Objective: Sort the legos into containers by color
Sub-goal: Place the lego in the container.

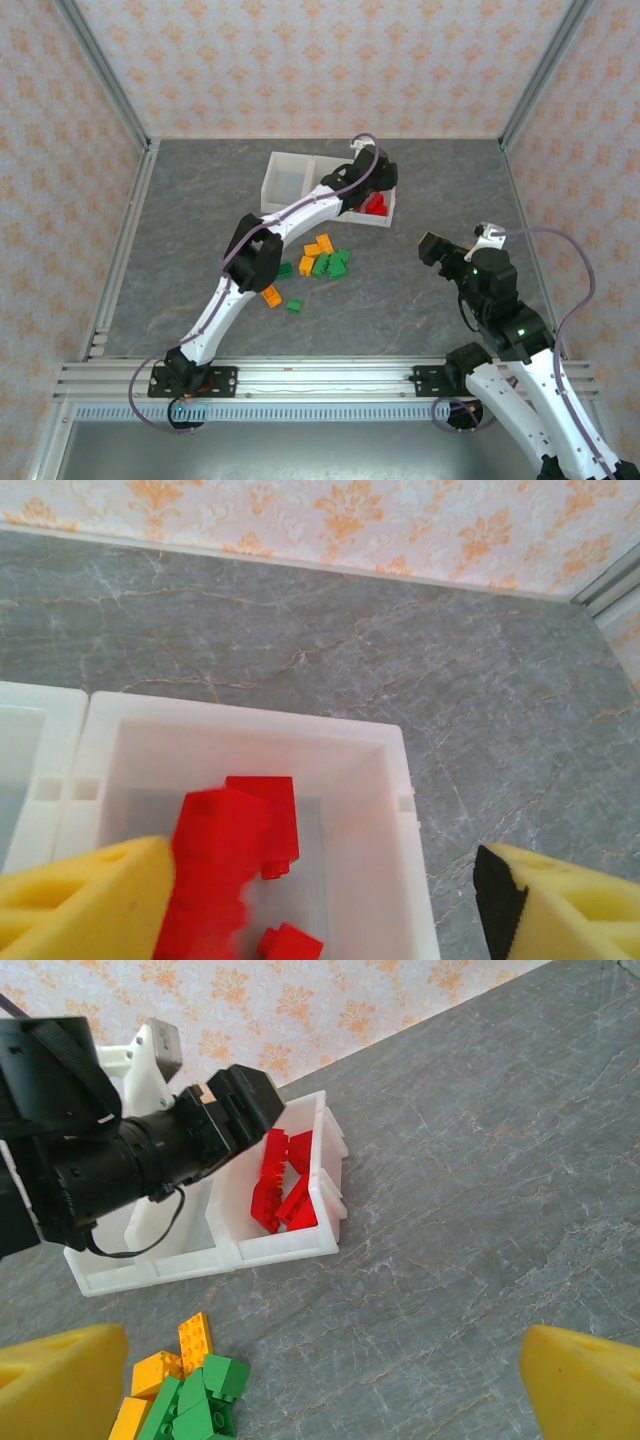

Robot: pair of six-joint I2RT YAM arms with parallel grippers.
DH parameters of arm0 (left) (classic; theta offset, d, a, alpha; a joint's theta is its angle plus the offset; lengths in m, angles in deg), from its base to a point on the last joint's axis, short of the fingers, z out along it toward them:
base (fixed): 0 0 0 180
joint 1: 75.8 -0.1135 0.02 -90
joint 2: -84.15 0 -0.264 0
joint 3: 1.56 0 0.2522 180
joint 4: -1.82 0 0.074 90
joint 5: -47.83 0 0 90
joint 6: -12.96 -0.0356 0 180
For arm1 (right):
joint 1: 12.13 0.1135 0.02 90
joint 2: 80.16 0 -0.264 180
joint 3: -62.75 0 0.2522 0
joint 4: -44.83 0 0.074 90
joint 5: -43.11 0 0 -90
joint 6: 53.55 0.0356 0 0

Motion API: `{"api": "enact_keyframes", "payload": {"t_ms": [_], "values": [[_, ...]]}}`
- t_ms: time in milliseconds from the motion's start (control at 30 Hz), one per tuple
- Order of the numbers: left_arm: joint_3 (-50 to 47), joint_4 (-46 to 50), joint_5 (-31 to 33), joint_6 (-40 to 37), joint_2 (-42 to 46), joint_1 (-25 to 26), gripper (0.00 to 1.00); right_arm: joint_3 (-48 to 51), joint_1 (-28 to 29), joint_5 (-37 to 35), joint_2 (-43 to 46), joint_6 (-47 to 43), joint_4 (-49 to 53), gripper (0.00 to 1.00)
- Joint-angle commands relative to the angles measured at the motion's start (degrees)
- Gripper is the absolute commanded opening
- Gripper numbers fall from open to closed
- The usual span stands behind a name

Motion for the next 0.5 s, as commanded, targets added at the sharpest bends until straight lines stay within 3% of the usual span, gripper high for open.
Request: {"api": "enact_keyframes", "payload": {"t_ms": [0,67,233,467], "values": [[0.7,-3.3,-0.2,-1.2,0.1,-0.8,0.84,-0.3,0.1,-1.4,1.1,0.6,0.4,1.00],[-0.2,-4.4,-1.0,-2.4,2.0,-0.8,0.85,-0.3,0.2,-1.4,1.3,0.5,0.3,1.00],[-12.8,-13.8,-4.7,-5.4,11.7,-1.0,0.99,-0.2,0.2,0.3,1.0,0.0,0.1,1.00],[-22.5,-7.4,-2.1,-10.4,22.9,-1.0,0.99,0.3,0.2,-0.5,0.8,0.0,-0.6,1.00]]}}
